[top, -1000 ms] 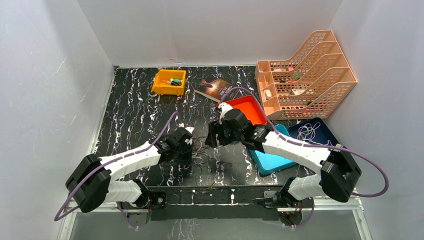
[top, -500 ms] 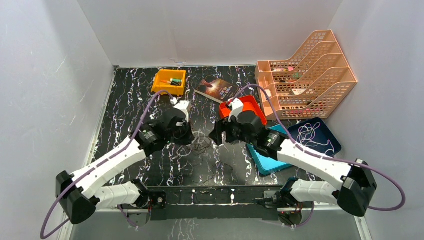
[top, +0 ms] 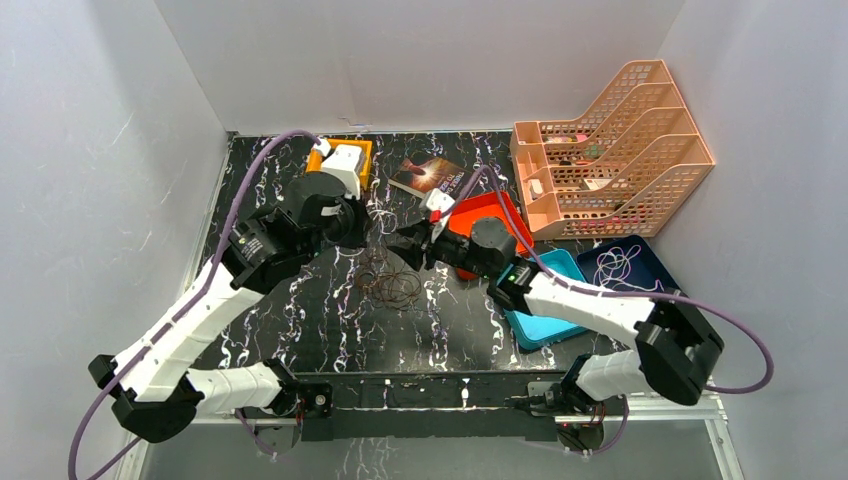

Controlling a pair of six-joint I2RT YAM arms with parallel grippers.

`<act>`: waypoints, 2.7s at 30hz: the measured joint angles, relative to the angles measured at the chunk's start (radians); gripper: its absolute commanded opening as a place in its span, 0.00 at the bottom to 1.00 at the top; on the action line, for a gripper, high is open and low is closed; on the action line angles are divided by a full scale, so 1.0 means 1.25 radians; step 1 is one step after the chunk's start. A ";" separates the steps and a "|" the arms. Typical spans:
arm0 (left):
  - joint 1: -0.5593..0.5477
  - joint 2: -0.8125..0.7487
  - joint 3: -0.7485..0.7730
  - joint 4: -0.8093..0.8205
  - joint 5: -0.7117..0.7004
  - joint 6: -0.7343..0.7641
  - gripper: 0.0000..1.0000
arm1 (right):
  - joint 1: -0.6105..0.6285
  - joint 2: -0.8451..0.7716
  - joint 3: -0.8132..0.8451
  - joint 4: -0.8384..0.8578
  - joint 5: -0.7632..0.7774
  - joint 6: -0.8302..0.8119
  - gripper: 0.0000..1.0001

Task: Untangle the cables
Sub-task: Untie the cable, then place the cable in the bin.

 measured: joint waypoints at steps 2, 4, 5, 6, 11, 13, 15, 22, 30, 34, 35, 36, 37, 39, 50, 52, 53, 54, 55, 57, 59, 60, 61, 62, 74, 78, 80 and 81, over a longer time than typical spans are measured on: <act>0.000 0.003 0.022 -0.013 -0.005 0.004 0.00 | 0.000 0.027 0.021 -0.016 0.003 0.005 0.32; 0.000 0.008 0.057 -0.021 -0.021 0.011 0.00 | 0.002 0.051 0.037 -0.037 0.018 0.017 0.17; 0.000 0.008 0.070 -0.023 -0.028 0.014 0.00 | 0.002 0.056 0.037 -0.045 0.026 0.024 0.07; 0.000 0.008 0.088 -0.026 -0.041 0.017 0.00 | 0.002 0.062 0.037 -0.056 0.033 0.035 0.00; 0.000 0.016 0.165 -0.042 -0.090 0.038 0.00 | 0.002 0.081 0.035 -0.085 0.049 0.086 0.00; 0.000 0.027 0.207 -0.045 -0.112 0.051 0.00 | 0.002 0.089 0.023 -0.085 0.049 0.110 0.00; 0.000 0.037 0.244 -0.048 -0.134 0.065 0.00 | 0.002 0.098 0.011 -0.083 0.047 0.130 0.00; 0.000 0.068 0.341 -0.046 -0.209 0.121 0.00 | 0.002 0.163 -0.038 -0.078 0.015 0.193 0.01; 0.000 0.088 0.369 -0.040 -0.232 0.161 0.00 | 0.002 0.175 -0.041 -0.087 -0.001 0.215 0.47; 0.000 0.088 0.363 -0.038 -0.226 0.165 0.00 | 0.002 0.098 -0.041 -0.139 0.022 0.196 0.63; 0.000 0.086 0.359 -0.037 -0.225 0.165 0.00 | 0.002 0.075 -0.041 -0.147 0.028 0.192 0.67; 0.000 0.084 0.352 -0.034 -0.222 0.166 0.00 | 0.002 0.044 -0.041 -0.159 0.036 0.185 0.71; 0.000 0.082 0.345 -0.031 -0.219 0.167 0.00 | 0.002 0.005 -0.041 -0.174 0.045 0.176 0.74; 0.000 0.076 0.323 -0.022 -0.209 0.167 0.00 | 0.002 -0.077 -0.042 -0.194 0.066 0.161 0.78; 0.000 0.023 0.166 0.013 -0.102 0.148 0.00 | 0.002 -0.250 0.013 -0.191 0.077 0.168 0.82; 0.000 0.016 0.146 0.024 -0.074 0.145 0.00 | 0.002 -0.224 0.041 -0.165 0.068 0.193 0.81; 0.000 0.014 0.139 0.027 -0.059 0.143 0.00 | 0.002 -0.211 0.049 -0.147 0.064 0.208 0.80; 0.000 0.014 0.134 0.030 -0.047 0.142 0.00 | 0.002 -0.196 0.057 -0.123 0.060 0.226 0.80; 0.000 0.014 0.131 0.034 -0.037 0.140 0.00 | 0.002 -0.186 0.061 -0.108 0.058 0.238 0.79; 0.000 0.014 0.123 0.040 -0.020 0.139 0.00 | 0.002 -0.166 0.067 -0.079 0.059 0.267 0.79; 0.000 0.014 0.122 0.042 -0.013 0.139 0.00 | 0.002 -0.144 0.084 -0.081 0.064 0.291 0.79; 0.000 0.013 0.122 0.043 -0.014 0.139 0.00 | 0.002 -0.134 0.097 -0.092 0.068 0.299 0.79; 0.000 0.013 0.122 0.044 -0.020 0.137 0.00 | 0.002 -0.124 0.114 -0.106 0.071 0.306 0.79; 0.000 0.011 0.122 0.044 -0.041 0.132 0.00 | 0.002 -0.112 0.139 -0.135 0.073 0.316 0.79; -0.001 -0.122 0.085 0.028 -0.351 0.052 0.00 | 0.003 0.077 0.233 -0.405 0.068 0.361 0.88; -0.001 -0.151 0.079 0.013 -0.385 0.028 0.00 | 0.004 0.177 0.337 -0.703 0.175 0.294 0.90; -0.001 -0.146 0.070 0.009 -0.383 0.022 0.00 | 0.003 0.209 0.439 -0.771 0.171 0.280 0.90; -0.001 -0.142 0.067 0.006 -0.380 0.019 0.00 | 0.002 0.216 0.475 -0.781 0.147 0.276 0.90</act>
